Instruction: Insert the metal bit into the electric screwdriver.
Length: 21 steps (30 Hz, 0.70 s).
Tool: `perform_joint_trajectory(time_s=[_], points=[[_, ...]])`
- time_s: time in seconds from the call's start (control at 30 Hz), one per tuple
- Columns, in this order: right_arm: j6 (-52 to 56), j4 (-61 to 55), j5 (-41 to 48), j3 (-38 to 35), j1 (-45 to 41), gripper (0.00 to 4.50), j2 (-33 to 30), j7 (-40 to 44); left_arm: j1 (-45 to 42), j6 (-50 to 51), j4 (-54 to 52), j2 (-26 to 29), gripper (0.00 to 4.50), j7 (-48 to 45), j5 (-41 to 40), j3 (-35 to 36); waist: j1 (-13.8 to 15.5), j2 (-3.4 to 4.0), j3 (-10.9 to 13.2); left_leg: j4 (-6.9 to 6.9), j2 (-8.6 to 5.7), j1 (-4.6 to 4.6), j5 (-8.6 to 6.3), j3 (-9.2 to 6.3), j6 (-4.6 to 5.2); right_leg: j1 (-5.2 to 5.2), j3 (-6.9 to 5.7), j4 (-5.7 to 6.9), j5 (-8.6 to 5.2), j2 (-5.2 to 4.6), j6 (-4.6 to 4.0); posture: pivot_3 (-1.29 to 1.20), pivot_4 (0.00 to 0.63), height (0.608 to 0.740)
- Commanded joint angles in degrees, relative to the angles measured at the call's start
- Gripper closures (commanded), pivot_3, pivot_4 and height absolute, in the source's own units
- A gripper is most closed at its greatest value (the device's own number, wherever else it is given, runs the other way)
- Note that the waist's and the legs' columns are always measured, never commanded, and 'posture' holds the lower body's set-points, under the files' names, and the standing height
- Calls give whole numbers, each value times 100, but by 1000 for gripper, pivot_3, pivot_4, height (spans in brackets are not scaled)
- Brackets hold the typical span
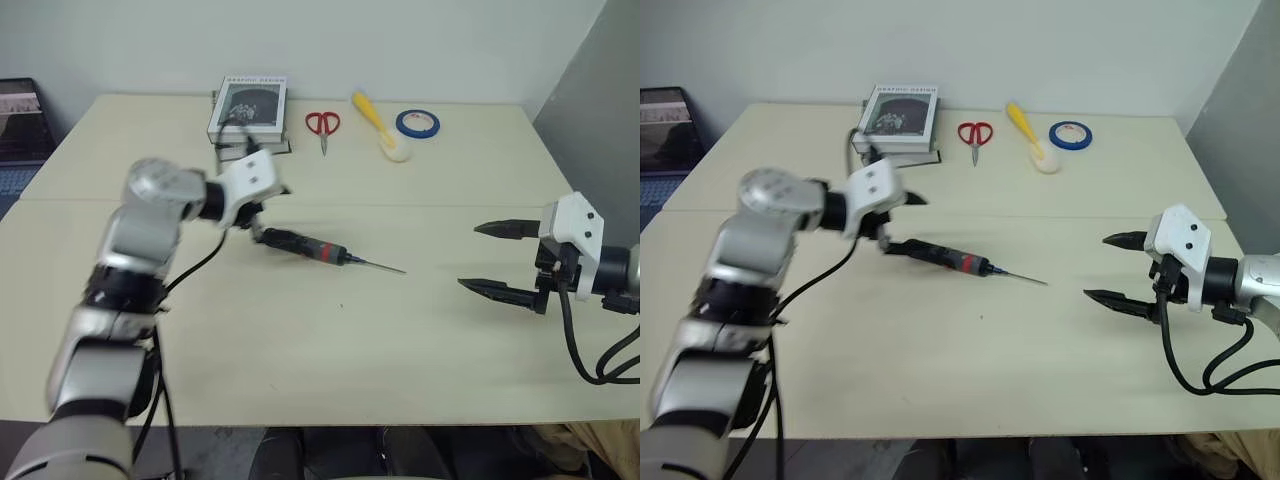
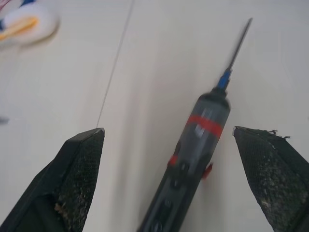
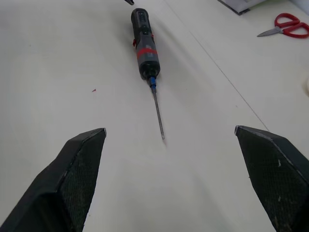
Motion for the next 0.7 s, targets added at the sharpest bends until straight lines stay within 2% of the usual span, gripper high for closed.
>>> perform_joint_trajectory(time_s=[0.03, 0.13, 0.3, 0.37, 0.7], points=[[-255, 205, 129, -322, 78, 0, 47, 307, 1398, 286, -1300, 726, 68, 148, -381, 1030, 1, 0, 0, 0, 0, -1, 0, 0, 0, -1, 1, 1, -1, 0, 0, 0, 150, 740], [-752, 324, -141, -402, 244, 0, 60, 459, 2305, 721, -1926, 1083, 68, 146, -736, 1605, 8, -3, 0, 1, 3, 10, 0, 3, 0, 2, 0, 15, -8, -1, -12, 0, 150, 740], [-970, 656, -145, -504, 356, 0, 39, 734, 3299, 1295, -2461, 1452, 68, 84, -1300, 2354, 102, -12, 2, 11, 2, 20, 0, 2, 0, 3, -4, 46, -16, -1, -22, 0, 150, 740], [-1077, 778, -172, -508, 360, 0, 22, 829, 3512, 1472, -2613, 1476, 68, 165, -1493, 2523, 88, -11, 2, 12, 3, 31, 0, 7, 0, 7, -2, 51, -34, 0, -53, 0, 150, 740], [-1591, 1421, -291, -562, 200, 0, -100, 1312, 3811, 1636, -2744, 1544, 68, 568, -1962, 2605, 38, -11, 2, 12, 4, 48, 2, 13, 0, 10, 2, 61, -33, 1, -53, 0, 150, 740]])
